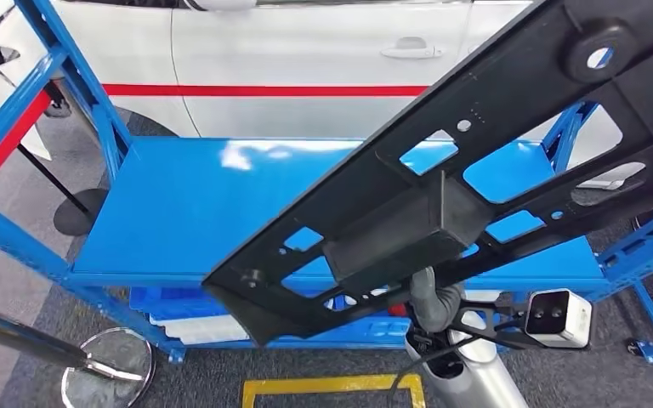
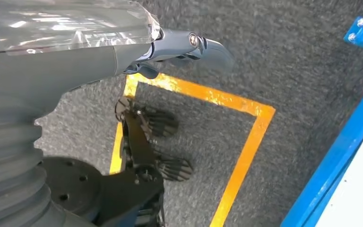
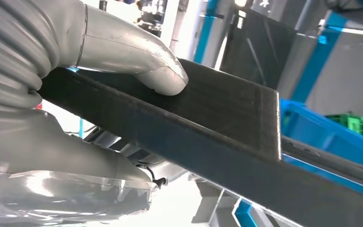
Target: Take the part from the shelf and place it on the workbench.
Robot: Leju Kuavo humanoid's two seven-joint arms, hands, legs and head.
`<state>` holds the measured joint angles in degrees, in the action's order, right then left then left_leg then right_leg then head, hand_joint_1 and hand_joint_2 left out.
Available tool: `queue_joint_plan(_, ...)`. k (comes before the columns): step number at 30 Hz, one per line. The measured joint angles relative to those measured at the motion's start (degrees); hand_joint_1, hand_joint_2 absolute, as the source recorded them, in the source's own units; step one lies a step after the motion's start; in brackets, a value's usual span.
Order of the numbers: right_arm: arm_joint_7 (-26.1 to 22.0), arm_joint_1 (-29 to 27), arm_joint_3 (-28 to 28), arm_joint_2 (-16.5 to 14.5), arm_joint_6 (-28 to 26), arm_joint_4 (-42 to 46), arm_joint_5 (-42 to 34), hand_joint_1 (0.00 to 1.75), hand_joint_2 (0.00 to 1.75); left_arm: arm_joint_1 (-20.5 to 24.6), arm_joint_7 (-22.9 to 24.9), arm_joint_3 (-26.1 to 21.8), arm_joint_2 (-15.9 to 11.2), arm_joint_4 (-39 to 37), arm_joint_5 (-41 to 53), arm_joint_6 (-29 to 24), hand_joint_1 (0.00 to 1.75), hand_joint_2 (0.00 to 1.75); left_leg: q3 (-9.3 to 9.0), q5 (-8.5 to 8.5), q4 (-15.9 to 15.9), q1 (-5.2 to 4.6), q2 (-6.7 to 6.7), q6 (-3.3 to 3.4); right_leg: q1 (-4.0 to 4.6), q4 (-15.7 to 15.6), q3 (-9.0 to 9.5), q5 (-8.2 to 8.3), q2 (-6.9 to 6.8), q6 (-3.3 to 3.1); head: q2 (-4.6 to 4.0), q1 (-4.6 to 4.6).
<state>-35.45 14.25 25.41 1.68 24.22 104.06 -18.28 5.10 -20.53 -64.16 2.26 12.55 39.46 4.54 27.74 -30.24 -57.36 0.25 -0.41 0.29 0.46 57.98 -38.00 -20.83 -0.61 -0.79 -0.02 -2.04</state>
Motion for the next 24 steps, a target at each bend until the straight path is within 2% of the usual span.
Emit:
queue_joint_plan(3,-0.2,-0.7,0.5,1.0,-0.3,0.0,-0.2,1.75,1.75,-0.3,2.5,-0.1,-0.7,0.0,0.1,-1.3,0.0,1.75,0.65,1.3,0.1,-0.1,0.06,0.95,-0.18,0.0,-0.38,0.67,0.13,0.92,0.0,0.01)
queue_joint_plan(4,-0.2,-1.0,0.6,1.3,-0.2,0.1,-0.3,1.75,1.75,-0.4,3.5,-0.1,-0.9,0.0,0.2,-1.7,0.0,1.75,1.11,1.94,0.2,-0.04,0.18,1.28,-0.26,0.7,-0.9,-0.44,0.26,1.22,0.0,0.01)
queue_joint_plan(5,-0.2,-1.4,0.6,1.5,0.0,0.2,-0.3,1.75,1.75,-0.5,4.3,-0.1,-1.1,0.0,0.2,-2.1,0.0,1.75,1.71,2.64,0.3,0.07,0.3,1.57,-0.36,2.5,-1.72,-2.56,0.38,1.53,0.0,0.01)
queue_joint_plan(7,-0.2,-2.2,0.6,1.7,1.0,0.6,0.0,1.75,1.75,-0.6,5.9,-0.1,-1.5,0.0,0.3,-2.7,0.0,1.75,3.15,3.8,0.3,0.07,0.41,1.9,-0.7,9.4,-3.83,-8.47,0.48,2.02,0.0,0.01)
queue_joint_plan(8,-0.2,-2.7,0.6,1.7,1.6,0.8,0.4,1.75,1.75,-0.8,6.5,-0.2,-1.6,0.0,0.3,-2.8,0.0,1.75,3.89,4.34,0.3,0.03,0.43,1.89,-0.85,13.2,-4.63,-10.51,0.48,2.2,0.0,0.01)
queue_joint_plan(9,-0.3,-3.1,0.6,1.7,2.1,1.1,0.9,1.75,1.75,-0.9,7.0,-0.2,-1.7,0.1,0.4,-3.0,0.0,1.75,4.63,4.85,0.2,0.0,0.44,1.82,-0.99,15.9,-4.81,-11.39,0.48,2.33,0.0,0.01)
queue_joint_plan(10,-0.3,-3.4,0.6,1.7,2.4,1.4,1.6,1.75,1.75,-1.1,7.5,-0.2,-1.8,0.1,0.5,-3.1,0.0,1.75,5.35,5.34,0.1,-0.01,0.44,1.71,-1.11,16.6,-4.01,-11.11,0.48,2.4,0.0,0.01)
queue_joint_plan(11,-0.3,-3.7,0.6,1.7,2.4,1.8,2.3,1.75,1.75,-1.2,7.9,-0.2,-1.8,0.1,0.8,-3.1,0.0,1.75,6.04,5.79,0.1,-0.01,0.42,1.57,-1.23,15.1,-2.06,-10.06,0.48,2.4,0.0,0.01)
queue_joint_plan(12,-0.3,-3.9,0.6,1.7,2.1,2.3,3.1,1.75,1.75,-1.3,8.3,-0.2,-1.8,0.1,1.1,-3.1,0.0,1.75,6.57,6.2,0.0,-0.01,0.38,1.39,-1.32,11.5,0.98,-8.89,0.49,2.34,0.0,0.01)
queue_joint_plan(14,-0.3,-4.2,0.6,1.6,1.3,3.6,4.3,1.75,1.75,-1.4,9.0,-0.2,-1.8,0.1,2.0,-3.0,0.0,1.75,7.3,6.91,-0.2,-0.08,0.22,0.86,-1.21,3.1,7.23,-8.27,0.61,1.96,0.0,-0.03)
queue_joint_plan(15,-0.3,-4.4,0.6,1.6,1.1,4.2,4.6,1.75,1.75,-1.4,9.4,-0.2,-1.8,0.1,2.3,-2.9,0.0,1.75,7.39,7.28,-0.2,-0.08,0.15,0.52,-1.05,0.4,9.04,-8.38,0.68,1.68,0.0,-0.05)
queue_joint_plan(16,-0.3,-4.6,0.6,1.6,1.1,4.6,4.8,1.75,1.75,-1.5,9.7,-0.2,-1.8,0.1,2.5,-2.9,0.0,1.75,7.47,7.67,-0.2,-0.01,0.12,0.14,-0.81,-0.7,9.66,-8.54,0.74,1.36,0.0,-0.08)
queue_joint_plan(18,-0.3,-4.8,0.6,1.6,1.8,5.1,4.6,1.75,1.75,-1.5,10.3,-0.2,-1.8,0.1,2.6,-3.0,0.0,1.75,7.71,8.09,-0.1,0.21,0.07,-0.64,-0.65,-1.2,9.14,-7.6,0.62,0.48,0.0,-0.09)
queue_joint_plan(19,-0.3,-4.9,0.6,1.6,2.3,5.3,4.3,1.75,1.75,-1.6,10.6,-0.2,-1.7,0.1,2.6,-3.1,0.0,1.75,8.19,7.13,-0.8,0.31,0.07,-0.89,-0.63,-1.4,8.68,-7.03,0.49,-0.1,0.0,-0.1)
queue_joint_plan(20,-0.3,-4.9,0.6,1.6,3.0,5.3,3.8,1.75,1.75,-1.6,10.9,-0.2,-1.6,0.1,2.6,-3.2,0.0,1.75,8.89,5.23,-2.3,0.38,0.08,-1.03,-0.66,-1.6,8.09,-6.35,0.37,-0.64,0.0,-0.1)
queue_joint_plan(22,-0.3,-5.0,0.6,1.7,4.1,5.3,2.8,1.75,1.75,-1.6,11.1,-0.2,-1.3,0.1,2.6,-3.4,0.0,1.75,10.94,-0.63,-8.5,0.47,0.13,-1.08,-0.47,-1.6,6.55,-5.04,0.26,-1.34,0.0,-0.1)
queue_joint_plan(23,-0.3,-5.1,0.6,1.8,4.6,5.3,2.4,1.75,1.75,-1.6,11.1,-0.2,-1.2,0.1,2.6,-3.4,0.0,1.75,11.76,-2.83,-12.3,0.47,0.13,-1.11,-0.3,-1.6,5.7,-4.39,0.24,-1.45,0.0,-0.1)
queue_joint_plan(24,-0.3,-5.2,0.6,1.9,4.9,5.2,2.1,1.75,1.75,-1.5,11.1,-0.2,-1.1,0.1,2.6,-3.5,0.0,1.75,12.07,-3.82,-15.3,0.46,0.12,-1.1,-0.12,-1.5,4.78,-3.7,0.22,-1.5,0.0,-0.1)
